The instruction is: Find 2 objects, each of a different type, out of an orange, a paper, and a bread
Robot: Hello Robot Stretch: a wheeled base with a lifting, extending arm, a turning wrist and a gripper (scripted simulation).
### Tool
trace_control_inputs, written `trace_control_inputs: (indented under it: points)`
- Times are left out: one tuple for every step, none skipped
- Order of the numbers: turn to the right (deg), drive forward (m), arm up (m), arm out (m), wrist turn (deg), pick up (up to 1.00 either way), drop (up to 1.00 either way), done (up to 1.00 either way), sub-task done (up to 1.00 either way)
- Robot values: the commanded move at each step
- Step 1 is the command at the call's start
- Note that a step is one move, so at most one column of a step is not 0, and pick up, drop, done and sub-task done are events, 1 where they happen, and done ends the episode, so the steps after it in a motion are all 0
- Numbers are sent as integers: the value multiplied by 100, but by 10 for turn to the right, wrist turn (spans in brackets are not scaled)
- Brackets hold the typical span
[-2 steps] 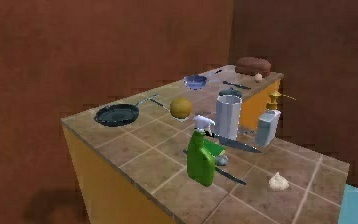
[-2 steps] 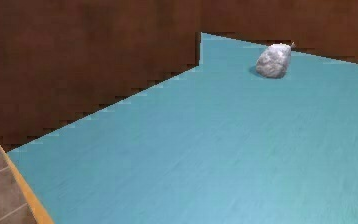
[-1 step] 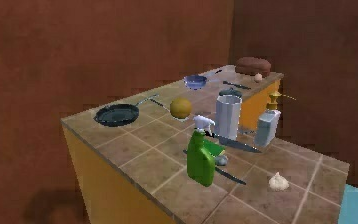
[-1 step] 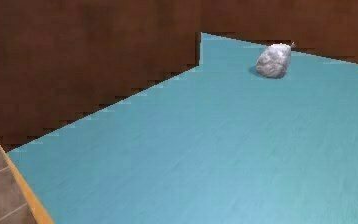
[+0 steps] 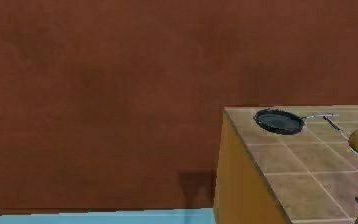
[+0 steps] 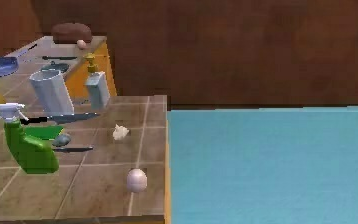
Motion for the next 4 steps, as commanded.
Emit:
trace_control_inputs:
  points:
    - [-450,0,0,0,0,0,0,0,0]
    - [-90,0,0,0,0,0,0,0,0]
    - [0,100,0,0,0,0,0,0,0]
    - [-180,0,0,0,0,0,0,0,0]
